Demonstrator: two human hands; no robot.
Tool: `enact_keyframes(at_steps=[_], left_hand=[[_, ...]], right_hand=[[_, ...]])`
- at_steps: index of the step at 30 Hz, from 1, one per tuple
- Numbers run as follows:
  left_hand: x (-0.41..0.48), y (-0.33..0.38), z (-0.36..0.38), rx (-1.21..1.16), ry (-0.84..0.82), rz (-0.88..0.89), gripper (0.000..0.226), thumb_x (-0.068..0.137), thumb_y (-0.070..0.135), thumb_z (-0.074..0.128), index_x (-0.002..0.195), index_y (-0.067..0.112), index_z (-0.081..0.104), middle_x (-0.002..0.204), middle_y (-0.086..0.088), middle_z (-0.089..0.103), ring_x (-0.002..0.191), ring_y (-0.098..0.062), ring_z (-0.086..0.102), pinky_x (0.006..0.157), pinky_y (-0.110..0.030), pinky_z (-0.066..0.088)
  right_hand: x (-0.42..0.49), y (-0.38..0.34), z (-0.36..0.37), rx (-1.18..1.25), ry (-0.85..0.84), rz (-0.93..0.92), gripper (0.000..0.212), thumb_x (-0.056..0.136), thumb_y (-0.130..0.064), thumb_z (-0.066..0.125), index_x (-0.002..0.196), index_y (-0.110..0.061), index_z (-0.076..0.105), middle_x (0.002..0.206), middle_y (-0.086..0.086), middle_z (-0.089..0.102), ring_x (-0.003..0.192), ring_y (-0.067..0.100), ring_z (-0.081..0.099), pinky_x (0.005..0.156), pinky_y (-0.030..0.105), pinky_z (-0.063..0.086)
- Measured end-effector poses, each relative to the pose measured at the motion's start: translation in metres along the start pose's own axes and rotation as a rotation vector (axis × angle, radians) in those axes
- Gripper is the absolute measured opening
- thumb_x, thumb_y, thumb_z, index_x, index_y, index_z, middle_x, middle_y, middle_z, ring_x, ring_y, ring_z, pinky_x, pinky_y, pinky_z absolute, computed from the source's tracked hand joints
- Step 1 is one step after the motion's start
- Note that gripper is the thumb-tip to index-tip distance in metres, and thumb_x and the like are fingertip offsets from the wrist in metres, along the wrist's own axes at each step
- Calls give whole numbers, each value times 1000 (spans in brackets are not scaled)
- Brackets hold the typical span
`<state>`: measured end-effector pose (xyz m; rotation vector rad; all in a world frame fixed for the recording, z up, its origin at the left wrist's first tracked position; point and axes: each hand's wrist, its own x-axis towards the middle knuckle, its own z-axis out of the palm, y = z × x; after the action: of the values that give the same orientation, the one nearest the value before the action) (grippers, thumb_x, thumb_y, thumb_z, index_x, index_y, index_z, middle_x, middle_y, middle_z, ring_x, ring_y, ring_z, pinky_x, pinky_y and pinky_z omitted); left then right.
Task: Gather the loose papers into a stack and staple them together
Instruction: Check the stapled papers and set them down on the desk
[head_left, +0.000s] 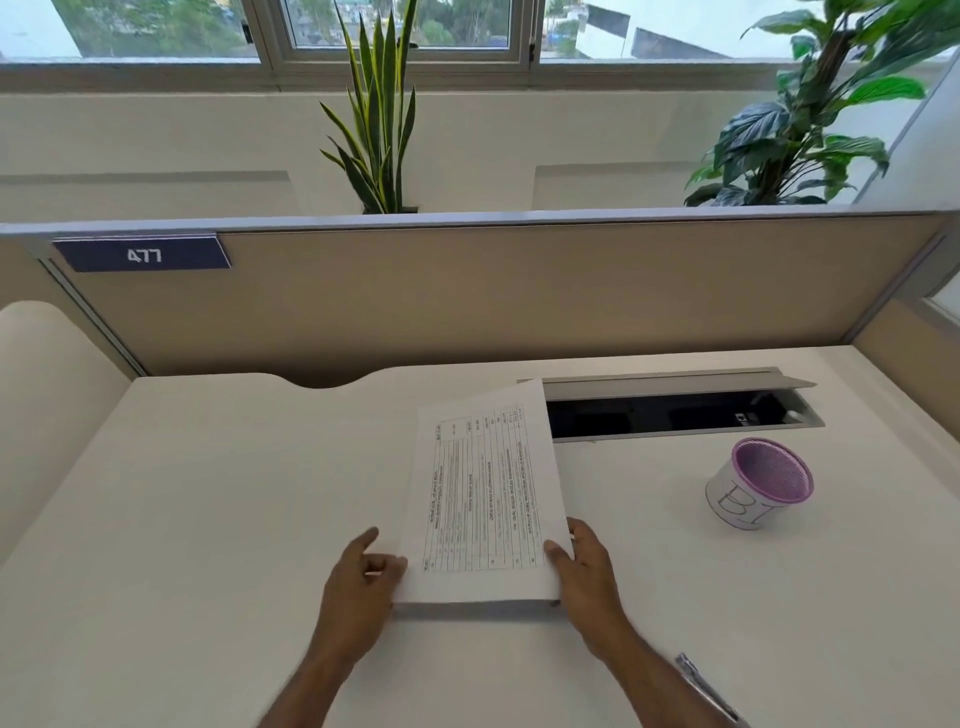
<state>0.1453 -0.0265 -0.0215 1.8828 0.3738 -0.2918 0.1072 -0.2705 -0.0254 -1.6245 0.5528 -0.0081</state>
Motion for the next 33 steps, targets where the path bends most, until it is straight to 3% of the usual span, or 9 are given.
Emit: enact_keyframes(at_steps=[2, 5, 7, 9, 13, 16, 19, 25, 33], left_hand=[[8, -6, 6, 49, 9, 16, 38, 86, 14, 69, 122, 24, 61, 97, -8, 65, 77, -26, 63, 85, -49, 55], [23, -3, 11, 103, 89, 52, 44, 87, 12, 67, 130, 11, 60, 106, -11, 68, 87, -29, 67, 94, -47, 54], [33, 5, 12, 130, 124, 78, 46, 88, 12, 65, 133, 9, 58, 112, -14, 68, 95, -32, 68, 96, -46, 53], [44, 12, 14, 151, 153, 104, 45, 89, 10, 64, 133, 7, 57, 115, -17, 68, 95, -33, 68, 98, -43, 52], [62, 20, 14, 246, 155, 145, 45, 89, 9, 63, 133, 3, 56, 120, -18, 68, 102, -31, 66, 99, -34, 46], [68, 18, 14, 336, 135, 194, 46, 88, 11, 65, 133, 3, 56, 121, -16, 65, 97, -24, 63, 93, -29, 44], [70, 7, 11, 487, 131, 267, 48, 87, 22, 67, 132, 10, 57, 127, -6, 54, 88, -21, 61, 81, -30, 47], [64, -2, 6, 698, 119, 341, 43, 90, 33, 61, 130, 19, 60, 139, 2, 47, 123, -23, 50, 89, -40, 52], [60, 5, 1, 731, 58, 322, 46, 93, 32, 55, 137, 18, 53, 145, 3, 42, 129, -22, 47, 92, -40, 51]], right_hand=[[17, 2, 8, -38, -5, 5, 24, 97, -6, 49, 117, -18, 56, 112, 0, 68, 97, 14, 65, 61, 15, 52], [38, -3, 21, -88, -7, -24, 26, 96, -7, 51, 118, -20, 54, 117, 3, 66, 106, 19, 63, 88, 31, 55], [51, -9, 26, -153, -24, -66, 39, 94, -7, 55, 130, -18, 47, 116, 4, 63, 108, 19, 61, 92, 26, 50], [63, -10, 26, -298, -17, -123, 58, 90, -8, 62, 141, -13, 37, 119, 6, 58, 107, 19, 56, 89, 23, 47], [82, 3, 17, -718, -12, -328, 64, 86, -24, 67, 143, -19, 40, 151, 4, 38, 138, 24, 35, 115, 39, 28], [83, 10, 10, -890, -74, -383, 52, 93, -35, 57, 143, -30, 44, 159, -6, 28, 147, 18, 21, 118, 39, 15], [83, 16, 7, -926, -100, -400, 46, 96, -38, 50, 142, -31, 46, 160, -6, 26, 149, 17, 17, 118, 37, 12], [85, 16, 6, -949, -93, -424, 45, 96, -36, 49, 141, -31, 47, 160, -5, 28, 149, 18, 19, 117, 38, 16], [78, 2, 0, -915, -166, -367, 57, 96, -38, 49, 149, -26, 31, 159, -6, 27, 148, 13, 19, 119, 34, 12]])
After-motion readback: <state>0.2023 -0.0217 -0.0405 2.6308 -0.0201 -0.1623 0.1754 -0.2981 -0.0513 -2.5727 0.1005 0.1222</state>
